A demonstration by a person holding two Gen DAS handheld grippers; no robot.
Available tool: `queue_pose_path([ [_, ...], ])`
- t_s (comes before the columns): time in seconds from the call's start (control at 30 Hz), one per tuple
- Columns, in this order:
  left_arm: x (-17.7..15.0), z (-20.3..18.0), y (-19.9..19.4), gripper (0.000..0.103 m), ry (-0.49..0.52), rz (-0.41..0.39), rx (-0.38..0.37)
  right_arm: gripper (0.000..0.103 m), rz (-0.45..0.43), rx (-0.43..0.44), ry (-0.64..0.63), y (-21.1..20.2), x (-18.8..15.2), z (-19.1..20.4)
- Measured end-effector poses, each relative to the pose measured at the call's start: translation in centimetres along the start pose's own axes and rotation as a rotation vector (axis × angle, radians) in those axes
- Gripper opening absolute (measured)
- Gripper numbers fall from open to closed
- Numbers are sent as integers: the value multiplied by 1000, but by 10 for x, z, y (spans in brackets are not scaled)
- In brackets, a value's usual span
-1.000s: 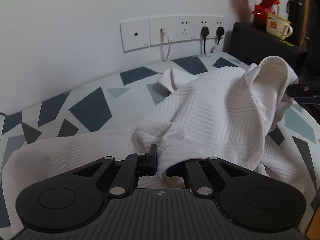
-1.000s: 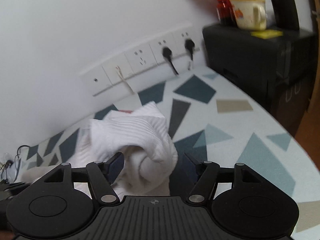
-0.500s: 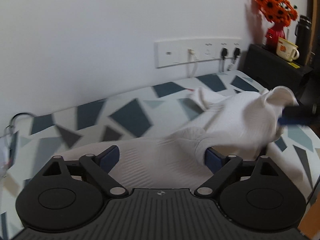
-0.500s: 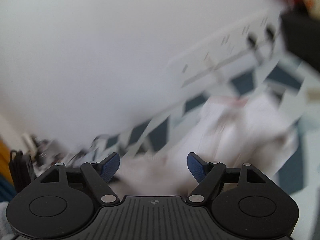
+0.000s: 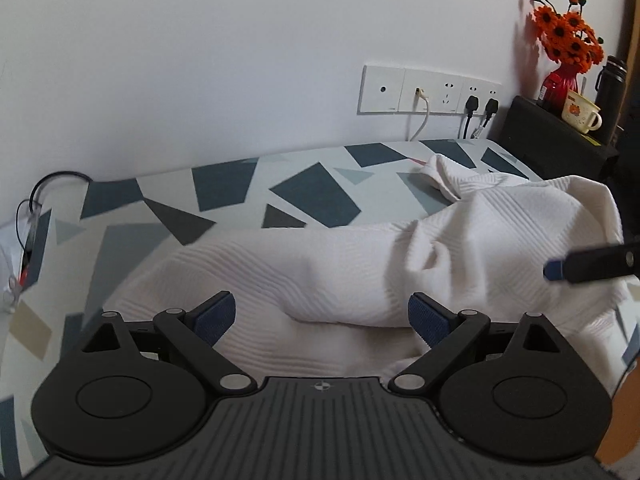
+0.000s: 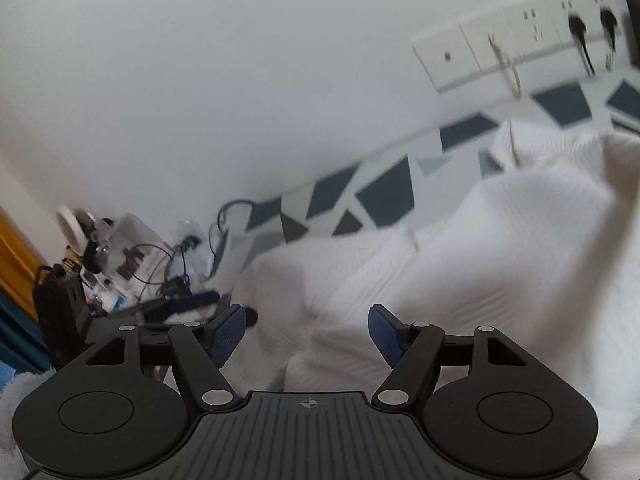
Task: Fold clothes
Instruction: 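Open both grippers to release the jacket onto the bed, then grasp the sweatshirt edge with the left gripper while the right gripper grasps another edge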
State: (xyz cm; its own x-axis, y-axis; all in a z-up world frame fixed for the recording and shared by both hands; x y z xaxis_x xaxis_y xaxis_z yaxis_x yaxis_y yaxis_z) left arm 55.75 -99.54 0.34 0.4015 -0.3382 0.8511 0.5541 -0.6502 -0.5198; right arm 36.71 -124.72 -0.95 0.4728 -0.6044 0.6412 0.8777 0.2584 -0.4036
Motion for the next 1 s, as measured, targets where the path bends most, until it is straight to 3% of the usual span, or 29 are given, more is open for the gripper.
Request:
queue_pose_path([
  [0.1, -9, 29, 11, 95, 41, -7, 43, 65, 38, -23, 39, 22, -23, 1],
  [0.2, -18, 47, 28, 95, 192, -10, 96, 62, 73, -58, 57, 46, -43, 4],
  [0.3, -21, 58, 51, 95, 280, 5, 67, 62, 20, -115, 52, 57, -52, 8],
  [0.4, -23, 69, 77, 95, 334, 22, 43, 61, -117, -247, -26, 61, -49, 7],
  [0.5, -25, 80, 97, 95, 296, 42, 8, 59, -290, -356, -50, 55, -35, -3],
  [0.6, -28, 86, 111, 96, 224, 60, -27, 58, -338, -381, 21, 49, -27, -16],
  [0.8, -34, 83, 113, 96, 189, 47, -42, 59, -252, -339, -74, 64, -47, -4],
  [0.83, -34, 84, 112, 84, 179, 50, -48, 57, -253, -341, -81, 66, -46, -4],
  [0.87, -33, 84, 109, 75, 168, 54, -60, 43, -256, -342, -74, 68, -41, -5],
  [0.9, -31, 85, 107, 50, 156, 59, -73, 30, -263, -339, -68, 69, -30, -6],
  [0.93, -30, 86, 104, 24, 146, 59, -78, 10, -273, -336, -64, 69, -18, -7],
  [1.0, -25, 89, 92, 9, 134, 39, -48, 8, -316, -327, -60, 68, 14, -8],
])
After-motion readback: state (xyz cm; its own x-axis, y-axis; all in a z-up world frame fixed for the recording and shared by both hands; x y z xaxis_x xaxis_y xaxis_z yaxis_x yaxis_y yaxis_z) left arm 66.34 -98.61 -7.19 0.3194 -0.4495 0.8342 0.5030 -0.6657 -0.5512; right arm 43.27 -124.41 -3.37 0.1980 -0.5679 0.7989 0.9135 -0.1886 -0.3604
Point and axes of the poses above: each gripper's, at about its wrist camera, not at the fingertips, and y roughly the way its jaws point, z to its left, x to its top, the point moved 3 cm from there along y, roughly the way its jaws point, and after that the axes turned 11 degrees about -z, right-handed, at the moved point
